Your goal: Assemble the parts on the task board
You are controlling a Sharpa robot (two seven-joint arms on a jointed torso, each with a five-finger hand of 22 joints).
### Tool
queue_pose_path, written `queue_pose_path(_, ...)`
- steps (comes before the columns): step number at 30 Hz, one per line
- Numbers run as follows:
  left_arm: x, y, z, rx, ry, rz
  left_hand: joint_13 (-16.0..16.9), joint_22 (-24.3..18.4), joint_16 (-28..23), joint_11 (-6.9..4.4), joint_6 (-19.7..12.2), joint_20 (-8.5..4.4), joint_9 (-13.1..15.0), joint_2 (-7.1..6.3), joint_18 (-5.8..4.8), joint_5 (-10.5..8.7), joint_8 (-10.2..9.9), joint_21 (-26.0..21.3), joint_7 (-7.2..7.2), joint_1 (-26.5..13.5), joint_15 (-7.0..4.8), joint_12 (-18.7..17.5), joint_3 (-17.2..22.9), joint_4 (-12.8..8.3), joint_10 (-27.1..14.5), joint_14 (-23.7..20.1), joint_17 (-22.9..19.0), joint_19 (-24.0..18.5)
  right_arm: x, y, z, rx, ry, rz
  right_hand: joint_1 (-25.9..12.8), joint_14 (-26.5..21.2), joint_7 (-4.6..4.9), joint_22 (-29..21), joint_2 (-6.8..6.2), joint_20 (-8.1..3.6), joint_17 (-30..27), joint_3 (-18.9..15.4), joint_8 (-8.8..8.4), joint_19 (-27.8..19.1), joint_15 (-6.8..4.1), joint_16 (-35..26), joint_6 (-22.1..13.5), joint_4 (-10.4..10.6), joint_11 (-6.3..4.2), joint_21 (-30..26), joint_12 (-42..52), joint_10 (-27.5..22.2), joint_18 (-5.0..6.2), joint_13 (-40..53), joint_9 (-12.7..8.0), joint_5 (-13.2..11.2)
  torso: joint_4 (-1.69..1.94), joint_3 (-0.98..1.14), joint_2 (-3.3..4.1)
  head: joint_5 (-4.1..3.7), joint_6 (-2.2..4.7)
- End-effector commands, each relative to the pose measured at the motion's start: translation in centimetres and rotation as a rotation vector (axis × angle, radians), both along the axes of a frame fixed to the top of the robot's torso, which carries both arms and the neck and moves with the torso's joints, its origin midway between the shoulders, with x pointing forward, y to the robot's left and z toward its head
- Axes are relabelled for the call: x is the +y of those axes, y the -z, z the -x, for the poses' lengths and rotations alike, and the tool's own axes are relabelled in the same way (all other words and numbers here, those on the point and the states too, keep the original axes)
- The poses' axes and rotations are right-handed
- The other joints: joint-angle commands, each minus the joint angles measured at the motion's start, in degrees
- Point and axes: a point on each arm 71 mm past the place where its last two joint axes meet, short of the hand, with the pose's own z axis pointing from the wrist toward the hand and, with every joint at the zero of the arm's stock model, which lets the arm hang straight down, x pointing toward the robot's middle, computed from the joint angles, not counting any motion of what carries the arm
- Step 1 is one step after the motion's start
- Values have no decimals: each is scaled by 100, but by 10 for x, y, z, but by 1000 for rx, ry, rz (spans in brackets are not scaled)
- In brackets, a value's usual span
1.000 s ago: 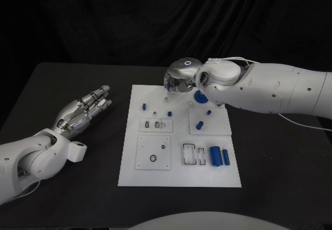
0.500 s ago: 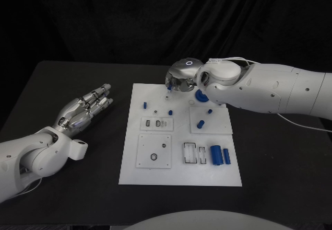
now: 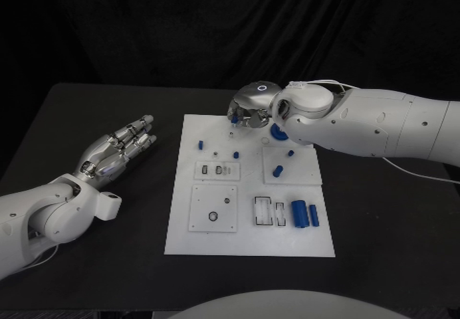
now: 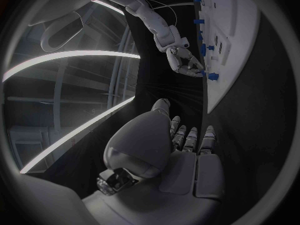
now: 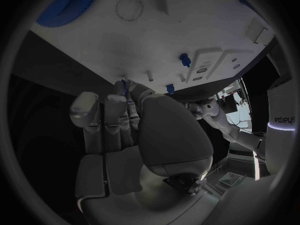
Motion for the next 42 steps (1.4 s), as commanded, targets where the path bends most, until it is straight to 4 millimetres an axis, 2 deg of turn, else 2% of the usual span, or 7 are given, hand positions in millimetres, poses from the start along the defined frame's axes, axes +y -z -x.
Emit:
queue_pose_path(1,-1,-11,2,-122,20,88,7,5,-21,25,-19,50,5,9,111,24,12,31,0,61,36,36,26,10,-6,-13,-9,10,-1,4,0,24,4,6,-5,-25,-50,-27,-91,14,-27,34,-156,-57,51,-52,-230,52,39,-54,-116,-122,-46,-23,-62,-42,-4,-4,-1,6,1)
queue_pose_path(3,0,-11,2,-122,20,87,7,6,-21,24,-18,55,6,11,111,24,13,32,7,64,44,36,35,6,-8,-13,-9,12,-1,4,0,24,5,5,-5,-47,-106,-47,-122,22,-55,70,-248,-79,52,-78,-367,76,62,-84,-178,-172,-36,-35,-107,-49,-7,-4,-1,12,0)
queue_pose_path(16,1,-10,1,-117,15,81,4,5,-21,9,7,67,10,19,111,27,18,32,43,76,54,33,63,-8,-20,-13,-9,12,-3,5,2,23,4,0,6,-77,-52,-54,-136,7,-82,110,-174,-103,15,-111,-187,101,58,-116,-209,-163,-26,-22,-81,-61,-4,-1,-2,12,-13)
queue_pose_path(20,2,-10,1,-115,13,78,3,4,-21,0,3,70,9,23,110,28,18,31,50,80,55,32,73,-12,-25,-13,-9,11,-4,5,4,25,1,-3,15,-79,10,-44,-143,-27,-70,122,-152,-104,-30,-113,-124,108,38,-122,-228,-178,-24,-17,-69,-60,-1,-1,0,9,-18)
queue_pose_path(27,3,-10,1,-113,11,75,0,4,-21,-14,-10,75,8,27,109,28,15,31,56,88,59,29,91,-23,-38,-13,-9,11,-6,6,5,26,3,-5,-16,-94,53,-50,-165,-43,-96,111,-136,-115,-34,-137,-70,138,51,-140,-264,-225,-25,-19,-60,-69,-5,1,1,12,-25)
queue_pose_path(42,4,-9,1,-110,8,72,0,5,-21,-22,-10,78,8,29,109,30,15,32,57,93,62,29,103,-30,-43,-13,-9,12,-9,8,11,23,-12,-22,-38,-112,24,-51,-185,-32,-92,106,-133,-131,-7,-150,-26,173,94,-164,-331,-353,-29,-28,-55,-77,-2,-1,-1,22,-43)
